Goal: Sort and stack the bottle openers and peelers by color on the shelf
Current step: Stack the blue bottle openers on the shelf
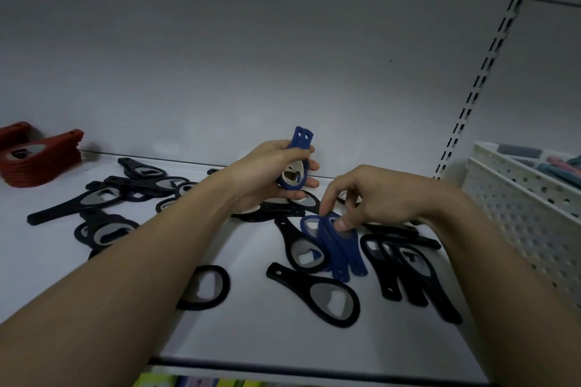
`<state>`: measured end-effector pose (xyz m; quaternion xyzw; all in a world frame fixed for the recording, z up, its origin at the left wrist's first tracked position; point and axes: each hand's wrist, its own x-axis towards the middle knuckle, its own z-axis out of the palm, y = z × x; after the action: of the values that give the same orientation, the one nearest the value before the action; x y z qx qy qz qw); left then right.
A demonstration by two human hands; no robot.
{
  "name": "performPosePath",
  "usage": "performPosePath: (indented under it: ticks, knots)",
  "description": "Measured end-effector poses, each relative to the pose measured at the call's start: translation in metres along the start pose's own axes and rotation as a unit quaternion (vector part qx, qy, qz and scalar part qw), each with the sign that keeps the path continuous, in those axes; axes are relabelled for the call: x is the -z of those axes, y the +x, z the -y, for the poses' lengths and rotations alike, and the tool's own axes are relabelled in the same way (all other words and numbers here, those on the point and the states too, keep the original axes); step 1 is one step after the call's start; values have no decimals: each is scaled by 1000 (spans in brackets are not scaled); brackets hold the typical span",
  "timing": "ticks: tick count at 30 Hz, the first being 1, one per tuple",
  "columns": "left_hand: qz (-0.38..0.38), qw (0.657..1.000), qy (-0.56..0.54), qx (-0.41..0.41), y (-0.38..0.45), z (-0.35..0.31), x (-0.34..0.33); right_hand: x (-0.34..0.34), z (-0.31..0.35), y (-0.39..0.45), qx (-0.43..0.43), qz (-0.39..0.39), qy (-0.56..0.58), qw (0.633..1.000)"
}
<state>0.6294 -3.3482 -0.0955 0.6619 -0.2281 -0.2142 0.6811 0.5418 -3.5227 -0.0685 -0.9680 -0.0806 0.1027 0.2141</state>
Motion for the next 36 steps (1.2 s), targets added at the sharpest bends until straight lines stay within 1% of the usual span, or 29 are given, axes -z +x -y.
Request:
performPosePath:
  ticks: [3,6,9,11,13,15,18,20,21,22,23,27,29,31,32,34,36]
  knots:
    - [-7,1000,7,-4,0,0,1,3,-2,-3,4,0,40,999]
    - [-15,1000,3,-12,1,-1,2,10,-4,-10,30,-17,103,994]
    - [-38,999,-15,-21,2,-2,3,11,-4,-11,60,-35,170,983]
    - [-55,997,-37,-27,3,-2,3,8,-4,-9,57,-61,232,969]
    - [-66,996,-61,-29,4,-3,4,7,-3,-6,49,-86,310,946]
    - [-63,994,-89,-19,3,-3,4,4,-1,-2,36,-112,397,910]
    - [-19,990,-140,-15,1,-5,1,-4,4,8,20,-169,504,846]
    - [-2,991,-127,-32,-1,-6,-2,-8,6,15,13,-198,552,810]
    - [-1,993,-109,-46,-1,-6,-3,-9,7,16,9,-205,560,803]
    - [-4,994,-92,-58,-1,-5,-2,-10,9,17,3,-207,553,807]
    - [-10,995,-79,-64,-1,-4,-2,-11,10,17,-2,-205,535,820]
    - [-25,997,-48,-60,-1,-1,-1,-11,12,12,-11,-172,413,894]
    - [-28,997,-51,-56,-2,-2,-1,-5,12,5,-22,-135,329,934]
    - [-29,996,-57,-53,-3,-3,0,2,8,-3,-30,-78,210,974]
    - [-32,996,-59,-52,-3,-3,0,4,6,-6,-29,-48,151,987]
    - [-40,996,-58,-48,-3,-3,0,4,4,-7,-21,-2,60,998]
    - [-44,997,-51,-44,-3,-3,0,1,4,-5,-20,24,21,999]
